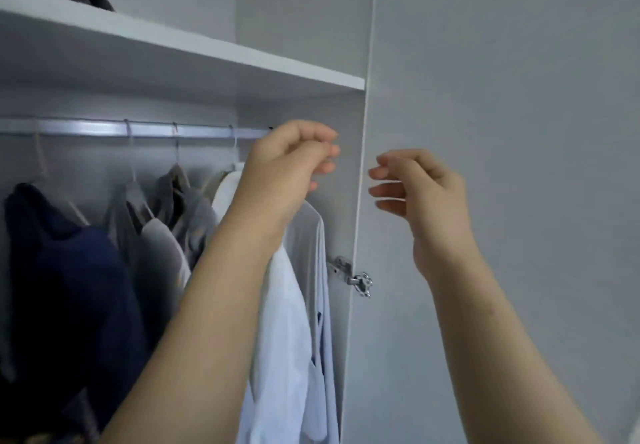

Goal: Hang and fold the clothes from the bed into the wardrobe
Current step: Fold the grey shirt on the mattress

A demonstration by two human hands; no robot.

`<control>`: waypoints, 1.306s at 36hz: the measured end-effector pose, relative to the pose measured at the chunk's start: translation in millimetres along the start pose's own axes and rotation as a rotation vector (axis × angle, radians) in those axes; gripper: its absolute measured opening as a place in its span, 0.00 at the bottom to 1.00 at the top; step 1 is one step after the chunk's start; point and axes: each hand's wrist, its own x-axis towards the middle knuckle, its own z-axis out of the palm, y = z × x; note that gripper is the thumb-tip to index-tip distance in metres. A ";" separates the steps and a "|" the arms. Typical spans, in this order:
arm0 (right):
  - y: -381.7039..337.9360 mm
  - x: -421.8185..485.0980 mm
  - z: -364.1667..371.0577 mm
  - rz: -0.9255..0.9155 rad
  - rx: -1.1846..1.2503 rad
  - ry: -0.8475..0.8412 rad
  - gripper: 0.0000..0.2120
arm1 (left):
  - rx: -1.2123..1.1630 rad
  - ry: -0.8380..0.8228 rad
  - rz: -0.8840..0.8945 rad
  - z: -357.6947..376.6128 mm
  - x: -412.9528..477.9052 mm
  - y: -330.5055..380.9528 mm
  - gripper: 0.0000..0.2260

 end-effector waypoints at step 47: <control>10.4 -155.0 -608.2 0.588 -0.230 0.864 0.09 | -0.311 -0.791 -0.790 608.5 -231.4 -121.2 0.09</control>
